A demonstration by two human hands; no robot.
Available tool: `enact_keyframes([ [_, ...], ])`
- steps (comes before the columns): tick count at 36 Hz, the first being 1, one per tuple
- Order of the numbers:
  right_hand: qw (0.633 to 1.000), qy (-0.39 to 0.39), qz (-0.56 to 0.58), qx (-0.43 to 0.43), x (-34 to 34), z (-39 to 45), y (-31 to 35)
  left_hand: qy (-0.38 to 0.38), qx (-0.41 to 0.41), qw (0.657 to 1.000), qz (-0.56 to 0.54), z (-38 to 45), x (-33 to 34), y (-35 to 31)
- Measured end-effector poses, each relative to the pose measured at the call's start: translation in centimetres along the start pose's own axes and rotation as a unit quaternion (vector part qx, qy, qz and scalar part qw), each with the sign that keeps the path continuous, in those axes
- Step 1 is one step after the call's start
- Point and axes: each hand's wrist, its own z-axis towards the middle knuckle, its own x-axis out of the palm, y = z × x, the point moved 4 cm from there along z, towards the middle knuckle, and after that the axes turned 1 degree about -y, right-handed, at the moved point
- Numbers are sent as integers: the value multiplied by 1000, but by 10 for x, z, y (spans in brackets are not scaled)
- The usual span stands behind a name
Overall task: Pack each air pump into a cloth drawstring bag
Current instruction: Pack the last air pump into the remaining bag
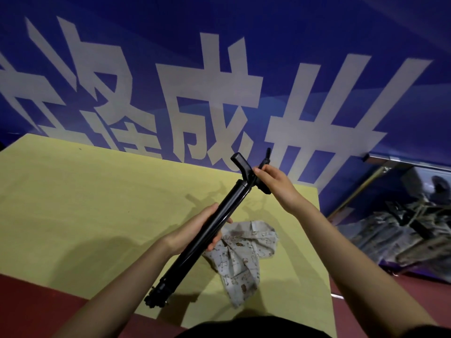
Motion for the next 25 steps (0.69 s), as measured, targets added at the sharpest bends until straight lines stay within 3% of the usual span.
enact_keyframes([
  [10,999,-39,5,36,14,-6,-16,-79,29,992,93,3,-5,3],
  [16,995,-41,55,73,14,-14,-23,-90,13,994,67,2,-5,8],
  [25,992,53,-21,113,20,-21,-27,-99,-5,991,93,1,-3,14],
])
